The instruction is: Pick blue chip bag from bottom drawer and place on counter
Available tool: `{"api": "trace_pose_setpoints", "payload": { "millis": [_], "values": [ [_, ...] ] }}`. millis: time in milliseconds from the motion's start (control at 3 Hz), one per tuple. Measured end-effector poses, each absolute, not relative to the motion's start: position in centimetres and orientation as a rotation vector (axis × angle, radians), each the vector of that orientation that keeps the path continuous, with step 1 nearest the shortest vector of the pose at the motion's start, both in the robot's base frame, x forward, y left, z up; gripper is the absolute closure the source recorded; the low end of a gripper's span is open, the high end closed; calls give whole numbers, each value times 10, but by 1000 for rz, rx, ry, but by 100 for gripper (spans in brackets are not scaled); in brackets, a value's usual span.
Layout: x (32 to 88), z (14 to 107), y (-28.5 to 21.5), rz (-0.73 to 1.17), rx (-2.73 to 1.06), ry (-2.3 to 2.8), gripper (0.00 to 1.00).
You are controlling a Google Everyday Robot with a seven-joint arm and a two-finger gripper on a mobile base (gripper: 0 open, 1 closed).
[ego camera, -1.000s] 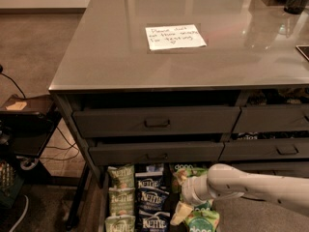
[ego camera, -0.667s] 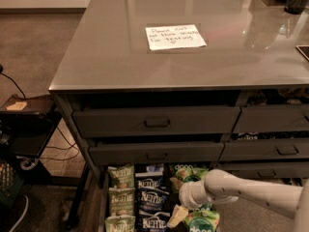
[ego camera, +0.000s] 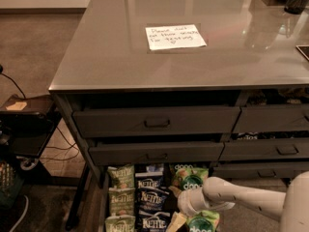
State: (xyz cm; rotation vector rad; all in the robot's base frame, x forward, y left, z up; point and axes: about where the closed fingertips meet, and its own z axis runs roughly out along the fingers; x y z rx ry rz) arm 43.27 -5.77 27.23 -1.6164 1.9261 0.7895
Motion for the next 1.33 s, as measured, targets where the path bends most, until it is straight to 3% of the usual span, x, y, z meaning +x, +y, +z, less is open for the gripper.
{"api": "trace_pose_setpoints", "payload": {
  "millis": [1000, 1333],
  "values": [
    [440, 216, -63, 848, -1560, 2004, 0],
    [440, 197, -68, 858, -1539, 2041, 6]
  ]
}}
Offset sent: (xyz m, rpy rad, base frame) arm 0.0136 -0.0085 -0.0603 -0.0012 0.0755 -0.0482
